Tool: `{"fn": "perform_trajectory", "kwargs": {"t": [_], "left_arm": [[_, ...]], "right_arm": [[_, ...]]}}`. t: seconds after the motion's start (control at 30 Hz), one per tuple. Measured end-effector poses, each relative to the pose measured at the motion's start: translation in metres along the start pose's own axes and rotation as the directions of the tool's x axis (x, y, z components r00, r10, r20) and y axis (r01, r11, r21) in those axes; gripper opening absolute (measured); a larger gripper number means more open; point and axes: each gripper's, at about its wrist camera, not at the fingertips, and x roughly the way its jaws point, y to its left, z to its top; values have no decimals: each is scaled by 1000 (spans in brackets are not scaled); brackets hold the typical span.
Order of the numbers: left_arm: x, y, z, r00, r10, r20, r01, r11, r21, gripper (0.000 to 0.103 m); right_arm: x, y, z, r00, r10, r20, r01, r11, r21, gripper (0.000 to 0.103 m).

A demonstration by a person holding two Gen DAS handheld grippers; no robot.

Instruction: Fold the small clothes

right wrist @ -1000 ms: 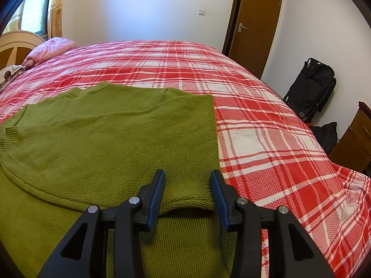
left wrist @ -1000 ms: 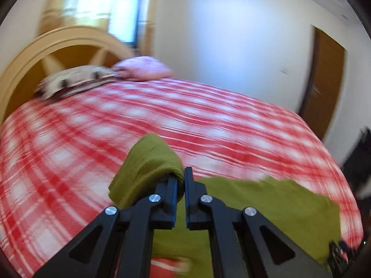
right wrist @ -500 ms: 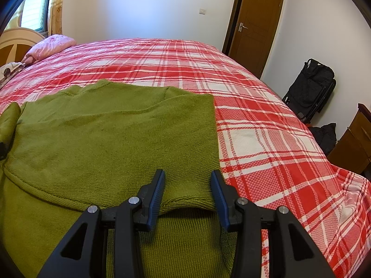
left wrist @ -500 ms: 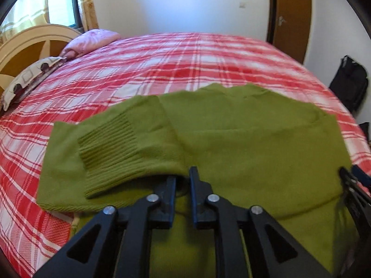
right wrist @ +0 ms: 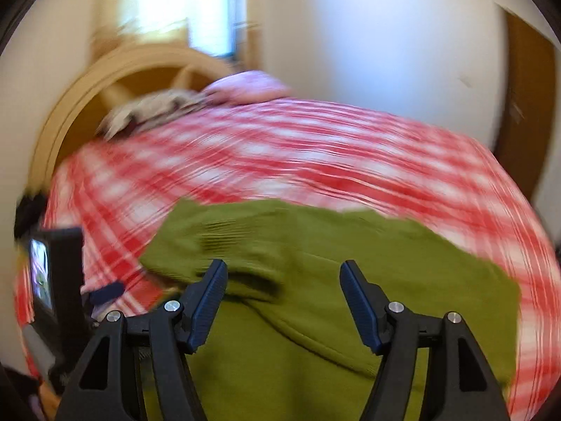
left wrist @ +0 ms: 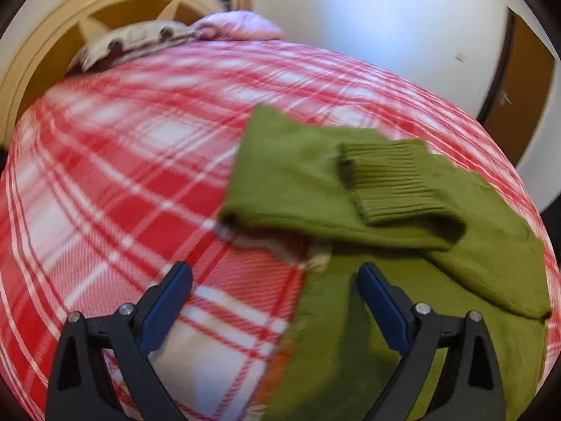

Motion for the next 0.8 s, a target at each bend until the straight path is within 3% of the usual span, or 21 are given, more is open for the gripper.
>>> {"fn": "perform_trajectory", "kwargs": {"t": [0.1,0.17,0.47,0.53,0.57,0.6,0.73,0.8], "left_arm": [[-1,-4,-7,1000,17,25,-17,1000,7,98],[1,-10,-11,999,39,38,-40,999,27,98],[3,-2,-7,999,-9,49,8,1000,12,103],[2,2,-7,998,-33,57,33,999,-7,103],[3,2,-6,998,-35,58,36,999,-8,103],[3,2,-6,998,-35,58,35,999,-7,103],[6,-2,-6,999,-11,52,11,1000,11,103],[7,-2,-6,999,-11,51,11,1000,11,103]], "right_arm": [[38,37,0,998,-35,-59,22,978,-208,68],[52,42,-6,995,-47,-88,21,961,-274,67],[97,21,3,975,17,-223,-77,961,-265,66],[101,21,6,971,61,-231,-113,970,-215,52],[104,20,8,966,91,-241,-136,975,-176,36],[107,17,10,959,127,-254,-160,980,-116,28],[101,12,12,956,161,-245,-169,986,-13,15],[87,-9,14,953,231,-198,-208,969,131,11]]}}
